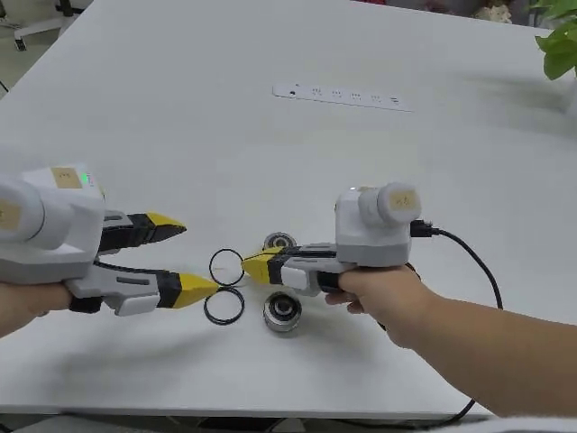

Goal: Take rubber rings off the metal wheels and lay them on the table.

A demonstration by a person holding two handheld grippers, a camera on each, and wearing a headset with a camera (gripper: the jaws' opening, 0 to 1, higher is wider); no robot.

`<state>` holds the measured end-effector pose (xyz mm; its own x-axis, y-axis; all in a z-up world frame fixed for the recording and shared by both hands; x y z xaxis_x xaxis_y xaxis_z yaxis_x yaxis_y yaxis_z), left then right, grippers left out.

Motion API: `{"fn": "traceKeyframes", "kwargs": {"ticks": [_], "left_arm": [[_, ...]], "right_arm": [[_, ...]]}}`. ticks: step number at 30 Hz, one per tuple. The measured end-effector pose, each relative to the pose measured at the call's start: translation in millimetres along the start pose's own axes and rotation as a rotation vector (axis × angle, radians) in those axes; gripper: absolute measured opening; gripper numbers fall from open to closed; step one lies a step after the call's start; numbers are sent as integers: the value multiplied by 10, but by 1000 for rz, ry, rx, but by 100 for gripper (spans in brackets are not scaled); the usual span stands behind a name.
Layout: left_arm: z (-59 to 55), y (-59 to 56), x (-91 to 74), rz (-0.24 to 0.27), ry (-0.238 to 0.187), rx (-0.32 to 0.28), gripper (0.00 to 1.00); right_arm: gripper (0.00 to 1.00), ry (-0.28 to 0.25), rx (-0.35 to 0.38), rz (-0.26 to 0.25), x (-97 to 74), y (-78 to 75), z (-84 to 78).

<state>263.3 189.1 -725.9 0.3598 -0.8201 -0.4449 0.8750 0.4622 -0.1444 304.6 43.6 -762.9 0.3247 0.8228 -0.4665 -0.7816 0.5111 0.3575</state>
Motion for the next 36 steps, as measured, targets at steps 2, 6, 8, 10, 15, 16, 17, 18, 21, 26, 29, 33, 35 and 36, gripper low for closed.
{"fn": "traceKeyframes", "kwargs": {"ticks": [2,6,8,10,15,16,17,18,21,26,29,33,35,36], "left_arm": [[1,-5,10,-3,4,3,55],[0,-9,21,-7,12,6,56],[1,-10,25,-7,16,9,56],[4,-10,28,-7,17,10,56],[9,-6,40,-3,24,12,57],[11,-8,43,-4,24,12,57],[17,-12,47,-6,25,13,57],[22,-15,49,-7,25,14,57],[42,-17,53,-8,25,19,57],[80,-14,54,-8,26,25,58],[108,-8,61,-10,22,28,57],[142,0,77,-13,20,34,56],[162,8,87,-14,20,37,56],[171,11,91,-14,18,38,56]], "right_arm": [[2,0,-6,-1,0,0,-1],[5,-2,-20,0,-5,18,3],[7,-1,-33,1,-16,29,3],[9,-2,-38,-1,-22,24,3],[14,-12,-37,2,-65,26,32],[14,-14,-38,4,-72,30,41],[15,-16,-41,6,-84,36,54],[15,-19,-45,7,-93,40,63],[16,-29,-49,10,-126,46,96],[18,-43,-60,5,-195,33,148],[20,-52,-68,-5,-249,-3,181],[21,-63,-73,-21,-311,-58,219],[21,-66,-76,-27,-341,-81,233],[21,-68,-76,-30,-354,-91,238]]}}
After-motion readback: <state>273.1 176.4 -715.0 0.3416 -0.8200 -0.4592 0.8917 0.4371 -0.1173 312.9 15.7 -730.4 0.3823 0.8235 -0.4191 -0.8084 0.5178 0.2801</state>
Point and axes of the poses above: the centre of the closed fingertips' face, and the gripper's own axes: x roughly forward along the fingers, y roughly to its left, z roughly out of its top, the point moved 7 cm from there along -x, roughly backward along the fingers, and after that the axes turned 10 degrees about -z, right-handed, at the moved point
